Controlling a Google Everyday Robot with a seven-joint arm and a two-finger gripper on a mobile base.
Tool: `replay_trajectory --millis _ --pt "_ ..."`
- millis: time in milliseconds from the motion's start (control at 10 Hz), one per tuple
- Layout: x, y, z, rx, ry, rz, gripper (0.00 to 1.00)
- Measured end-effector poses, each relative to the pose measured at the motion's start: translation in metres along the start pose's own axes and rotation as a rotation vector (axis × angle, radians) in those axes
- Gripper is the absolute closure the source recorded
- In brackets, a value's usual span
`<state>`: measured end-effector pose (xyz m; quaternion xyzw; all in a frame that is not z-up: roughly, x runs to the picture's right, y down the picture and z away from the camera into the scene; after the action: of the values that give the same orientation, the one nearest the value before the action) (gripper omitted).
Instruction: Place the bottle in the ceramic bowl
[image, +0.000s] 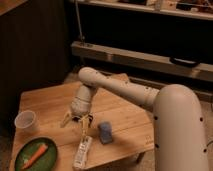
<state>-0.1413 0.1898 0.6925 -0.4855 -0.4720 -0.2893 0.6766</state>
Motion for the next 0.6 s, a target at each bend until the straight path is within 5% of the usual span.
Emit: replay_trajectory --millis 300,600 --pt "0.0 0.016 0.003 0.082 0.012 -0.062 0.29" --pt "-0.003 0.014 0.004 0.094 0.01 -0.076 0.29"
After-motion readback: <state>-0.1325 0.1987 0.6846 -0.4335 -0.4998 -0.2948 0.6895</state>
